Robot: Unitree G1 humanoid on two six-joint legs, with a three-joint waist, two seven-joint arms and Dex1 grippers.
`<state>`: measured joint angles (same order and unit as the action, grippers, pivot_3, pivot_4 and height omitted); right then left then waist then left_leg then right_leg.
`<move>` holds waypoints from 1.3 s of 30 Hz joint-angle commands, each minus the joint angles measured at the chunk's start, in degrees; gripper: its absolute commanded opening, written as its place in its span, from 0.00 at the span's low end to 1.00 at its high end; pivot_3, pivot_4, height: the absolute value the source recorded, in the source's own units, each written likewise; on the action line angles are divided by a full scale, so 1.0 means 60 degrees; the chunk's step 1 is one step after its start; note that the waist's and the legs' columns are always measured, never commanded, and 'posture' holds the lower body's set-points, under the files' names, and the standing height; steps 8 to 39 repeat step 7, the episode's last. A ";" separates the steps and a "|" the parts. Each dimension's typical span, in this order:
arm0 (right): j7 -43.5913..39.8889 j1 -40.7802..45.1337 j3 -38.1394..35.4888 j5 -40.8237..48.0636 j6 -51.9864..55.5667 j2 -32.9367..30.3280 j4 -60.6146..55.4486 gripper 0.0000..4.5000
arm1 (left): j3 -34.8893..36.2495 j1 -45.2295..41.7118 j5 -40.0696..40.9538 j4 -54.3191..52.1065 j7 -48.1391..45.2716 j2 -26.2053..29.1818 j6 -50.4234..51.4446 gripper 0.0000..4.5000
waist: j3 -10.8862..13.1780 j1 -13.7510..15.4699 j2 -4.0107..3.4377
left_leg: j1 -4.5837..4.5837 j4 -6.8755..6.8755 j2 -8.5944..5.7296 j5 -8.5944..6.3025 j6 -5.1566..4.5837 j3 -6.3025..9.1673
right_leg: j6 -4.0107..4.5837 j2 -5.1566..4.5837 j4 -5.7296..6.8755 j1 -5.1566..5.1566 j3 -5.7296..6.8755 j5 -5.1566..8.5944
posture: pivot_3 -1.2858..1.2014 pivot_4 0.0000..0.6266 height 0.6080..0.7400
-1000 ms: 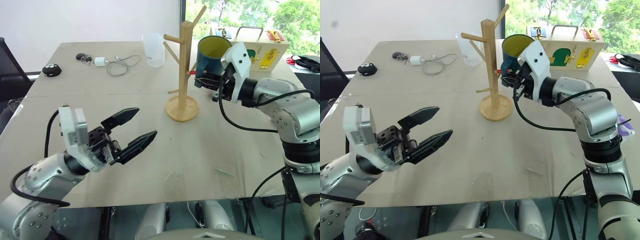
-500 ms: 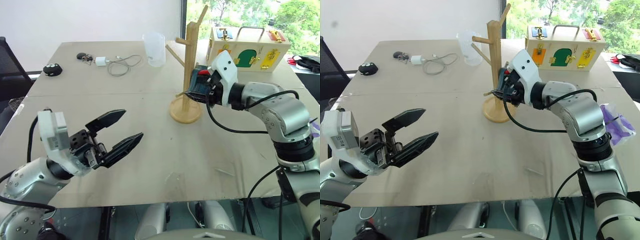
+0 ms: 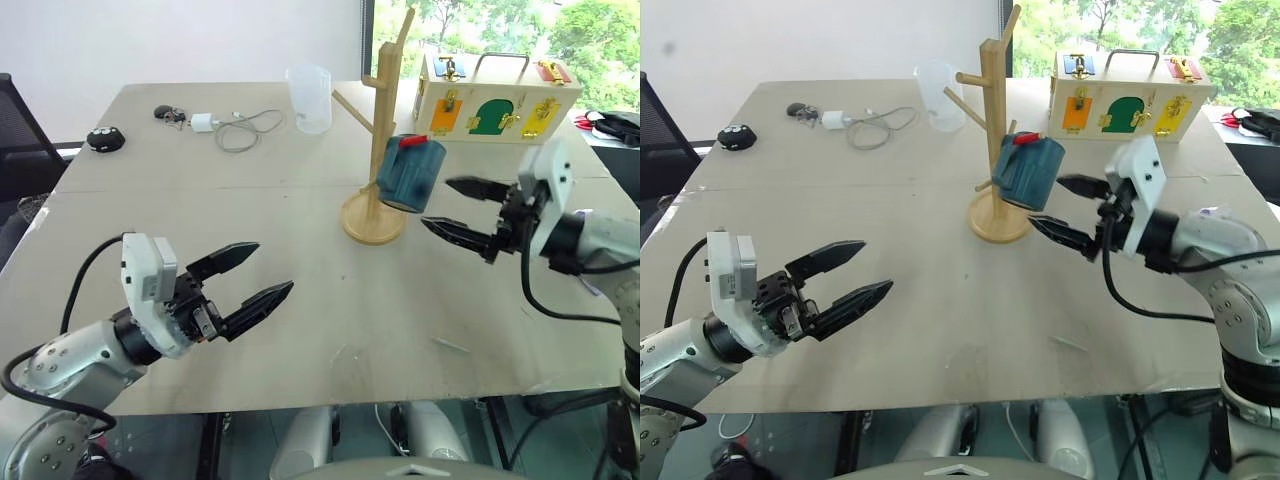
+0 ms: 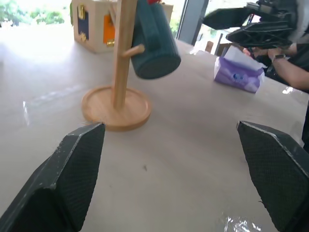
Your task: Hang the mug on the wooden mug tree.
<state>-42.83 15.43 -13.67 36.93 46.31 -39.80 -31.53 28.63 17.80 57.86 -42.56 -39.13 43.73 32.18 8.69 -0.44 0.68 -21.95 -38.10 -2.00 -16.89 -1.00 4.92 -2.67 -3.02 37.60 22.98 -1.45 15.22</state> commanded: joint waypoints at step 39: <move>-0.0854 -0.4439 -0.1676 -0.1605 -0.3123 -0.0313 0.0174 0.88 | 0.0038 0.1020 -0.1060 0.0578 -0.0902 0.0107 -0.0242 1.00 | 0.0003 -0.0057 -0.0006 | 0.0063 -0.0001 0.0011 -0.0018 -0.0031 -0.0034 | -0.0001 0.0011 0.0004 -0.0056 -0.0025 0.0001 | 0.52 0.24 1.00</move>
